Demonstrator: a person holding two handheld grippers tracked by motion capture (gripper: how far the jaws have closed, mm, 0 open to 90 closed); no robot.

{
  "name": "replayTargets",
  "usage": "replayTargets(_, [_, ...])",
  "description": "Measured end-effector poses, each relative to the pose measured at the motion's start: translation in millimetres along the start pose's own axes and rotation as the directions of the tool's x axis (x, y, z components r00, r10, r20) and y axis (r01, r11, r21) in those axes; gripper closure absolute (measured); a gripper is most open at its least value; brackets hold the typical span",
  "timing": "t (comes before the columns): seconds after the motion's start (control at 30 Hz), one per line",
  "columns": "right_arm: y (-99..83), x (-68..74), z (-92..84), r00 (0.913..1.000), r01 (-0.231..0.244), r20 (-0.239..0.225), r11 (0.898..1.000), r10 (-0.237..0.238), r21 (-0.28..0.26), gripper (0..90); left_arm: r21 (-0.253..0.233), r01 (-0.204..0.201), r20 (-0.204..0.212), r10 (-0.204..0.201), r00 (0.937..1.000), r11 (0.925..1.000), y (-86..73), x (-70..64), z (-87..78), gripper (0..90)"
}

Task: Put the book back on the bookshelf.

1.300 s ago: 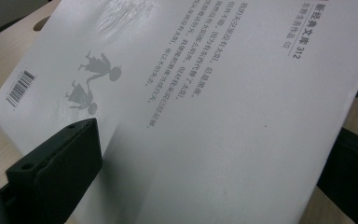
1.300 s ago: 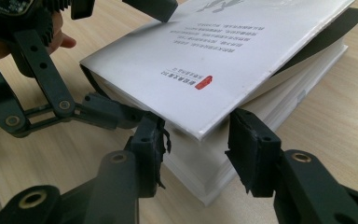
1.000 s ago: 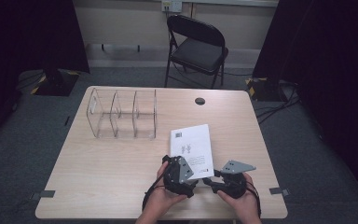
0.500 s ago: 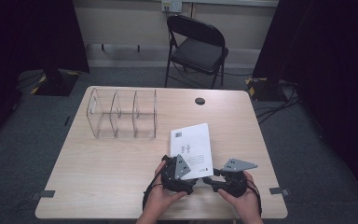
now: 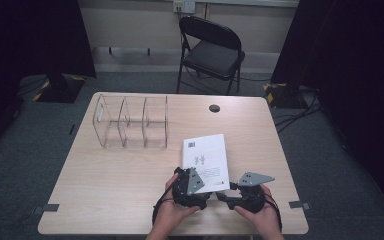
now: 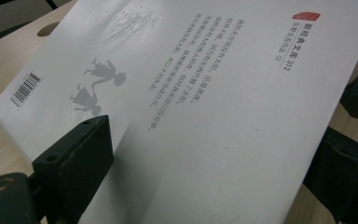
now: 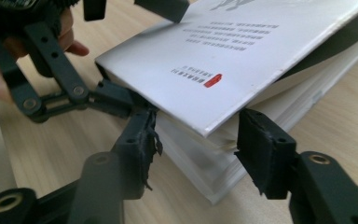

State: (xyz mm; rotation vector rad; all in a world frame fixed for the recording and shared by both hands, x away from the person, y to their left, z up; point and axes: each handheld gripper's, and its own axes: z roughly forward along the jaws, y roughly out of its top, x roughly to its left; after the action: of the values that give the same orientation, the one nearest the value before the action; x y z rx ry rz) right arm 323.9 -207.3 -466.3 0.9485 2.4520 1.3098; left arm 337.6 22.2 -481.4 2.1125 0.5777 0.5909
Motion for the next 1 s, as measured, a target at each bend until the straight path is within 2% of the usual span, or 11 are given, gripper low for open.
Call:
replayTargets(0.13, [-6.0,-4.9,1.6,0.9995,0.016,-0.029,1.0,-0.016,-0.017,41.5,0.011,0.0,0.004,0.0,1.0,0.9999,1.7,-0.8,1.6,7.4])
replayTargets(0.23, [-10.6,-10.0,0.3,0.9995,0.03,-0.005,1.0,-0.03,-0.008,39.8,0.023,0.001,0.007,-0.001,1.0,0.9997,2.7,0.7,0.4,7.5])
replayTargets(0.3, [-16.0,-14.6,1.1,0.9997,0.016,0.016,1.0,-0.016,-0.003,39.8,0.028,-0.003,0.012,0.003,0.9999,0.9996,3.4,1.5,0.3,7.6])
replayTargets(0.47, [-15.6,-13.5,4.3,0.9989,0.027,0.039,0.999,-0.026,-0.033,44.0,0.02,0.016,0.024,-0.017,0.9996,0.9997,3.8,3.1,-0.2,7.9])
replayTargets(0.57, [-13.2,-11.7,6.8,0.9955,0.051,0.081,0.998,-0.049,-0.029,43.6,0.02,0.018,0.028,-0.018,0.9994,0.9996,3.9,3.9,-0.5,8.1])
replayTargets(0.63, [-12.9,-11.4,8.1,0.9947,0.061,0.085,0.998,-0.058,-0.029,43.6,0.022,0.017,0.029,-0.018,0.9994,0.9996,4.1,4.1,-0.6,8.1])
replayTargets(0.73, [-13.5,-12.3,8.9,0.9954,0.043,0.088,0.998,-0.04,-0.039,42.6,0.023,0.02,0.029,-0.02,0.9994,0.9995,4.4,4.3,-0.8,8.2])
replayTargets(0.8, [-12.1,-14.6,5.3,0.9967,0.027,0.077,0.999,-0.024,-0.047,42.0,0.019,0.022,0.033,-0.023,0.9992,0.9996,4.3,4.9,-0.9,8.2])
replayTargets(0.87, [-7.6,-17.4,-5.6,0.9978,0.049,0.046,0.999,-0.048,-0.019,38.5,0.017,0.024,0.03,-0.025,0.9993,0.9996,3.7,5.0,-1.4,8.3])
replayTargets(0.97, [-7.8,-20.2,-12.7,0.9969,0.049,0.062,0.999,-0.048,-0.016,36.9,0.017,0.024,0.029,-0.024,0.9993,0.9996,3.7,4.9,-1.3,8.3])
replayTargets(1.0, [-10.1,-24.1,-15.5,0.9968,0.031,0.074,0.999,-0.029,-0.025,36.8,0.017,0.025,0.029,-0.025,0.9993,0.9996,3.6,4.9,-1.4,8.3])
